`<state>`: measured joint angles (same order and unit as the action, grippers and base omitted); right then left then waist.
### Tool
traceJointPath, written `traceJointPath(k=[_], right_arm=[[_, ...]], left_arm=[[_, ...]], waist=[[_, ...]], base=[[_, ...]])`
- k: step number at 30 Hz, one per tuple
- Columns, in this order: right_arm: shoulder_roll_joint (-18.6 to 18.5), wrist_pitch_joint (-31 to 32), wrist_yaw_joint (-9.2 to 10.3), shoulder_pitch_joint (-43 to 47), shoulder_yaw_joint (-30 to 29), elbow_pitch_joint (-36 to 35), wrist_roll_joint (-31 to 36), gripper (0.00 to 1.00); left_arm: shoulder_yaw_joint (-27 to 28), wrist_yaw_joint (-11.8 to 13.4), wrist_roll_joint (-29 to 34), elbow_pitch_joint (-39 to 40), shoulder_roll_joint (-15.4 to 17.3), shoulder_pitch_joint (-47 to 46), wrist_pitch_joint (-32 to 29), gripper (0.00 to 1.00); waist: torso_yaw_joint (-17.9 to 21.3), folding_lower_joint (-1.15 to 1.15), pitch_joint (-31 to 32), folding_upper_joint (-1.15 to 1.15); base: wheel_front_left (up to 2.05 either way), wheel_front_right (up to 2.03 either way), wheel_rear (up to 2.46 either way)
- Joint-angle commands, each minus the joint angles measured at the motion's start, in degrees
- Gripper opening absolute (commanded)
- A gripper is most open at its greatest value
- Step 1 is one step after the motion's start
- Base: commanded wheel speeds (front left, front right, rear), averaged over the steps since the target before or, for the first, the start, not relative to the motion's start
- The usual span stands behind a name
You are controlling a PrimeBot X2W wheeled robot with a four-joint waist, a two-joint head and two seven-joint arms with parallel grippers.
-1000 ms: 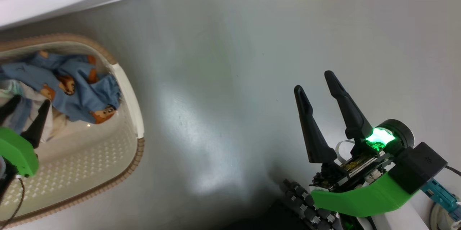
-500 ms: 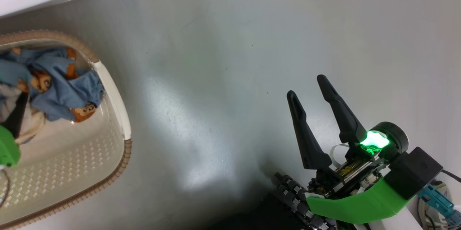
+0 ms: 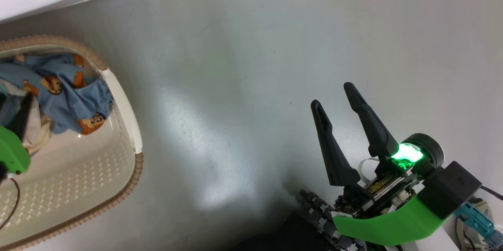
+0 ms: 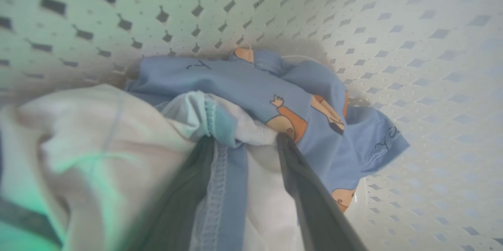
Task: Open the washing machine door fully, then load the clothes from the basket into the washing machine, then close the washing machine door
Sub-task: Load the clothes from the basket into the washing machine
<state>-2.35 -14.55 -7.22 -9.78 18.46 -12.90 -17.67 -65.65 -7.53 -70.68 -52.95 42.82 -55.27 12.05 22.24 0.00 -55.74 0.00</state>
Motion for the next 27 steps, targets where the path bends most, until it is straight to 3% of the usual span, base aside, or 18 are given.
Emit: traceJointPath(k=[1,7,17,27], right_arm=[[-0.5,-0.4,-0.26,2.8,1.3,-1.2,-0.1,1.0],[-0.5,-0.4,-0.26,2.0,1.5,-0.8,-0.3,1.0],[-0.5,-0.4,-0.26,0.2,-0.1,1.2,-0.8,1.0],[-0.5,-0.4,-0.26,-1.6,-2.6,5.1,-0.5,1.0]], left_arm=[[1.0,0.0,-0.7,0.1,2.2,0.2,0.4,0.0],[-0.1,0.0,-2.0,1.8,2.6,0.1,1.7,0.0],[-1.2,0.0,-3.8,8.4,2.6,3.3,2.9,0.0],[8.3,0.0,0.5,17.7,1.3,10.2,2.9,0.0]], waist=[[0.0,0.0,0.0,0.0],[-0.3,0.0,0.7,0.0],[-3.4,0.0,7.1,0.0],[-7.6,0.0,16.1,0.0]], base=[[0.0,0.0,0.0],[0.0,0.0,0.0],[0.0,0.0,0.0],[0.0,0.0,0.0]])
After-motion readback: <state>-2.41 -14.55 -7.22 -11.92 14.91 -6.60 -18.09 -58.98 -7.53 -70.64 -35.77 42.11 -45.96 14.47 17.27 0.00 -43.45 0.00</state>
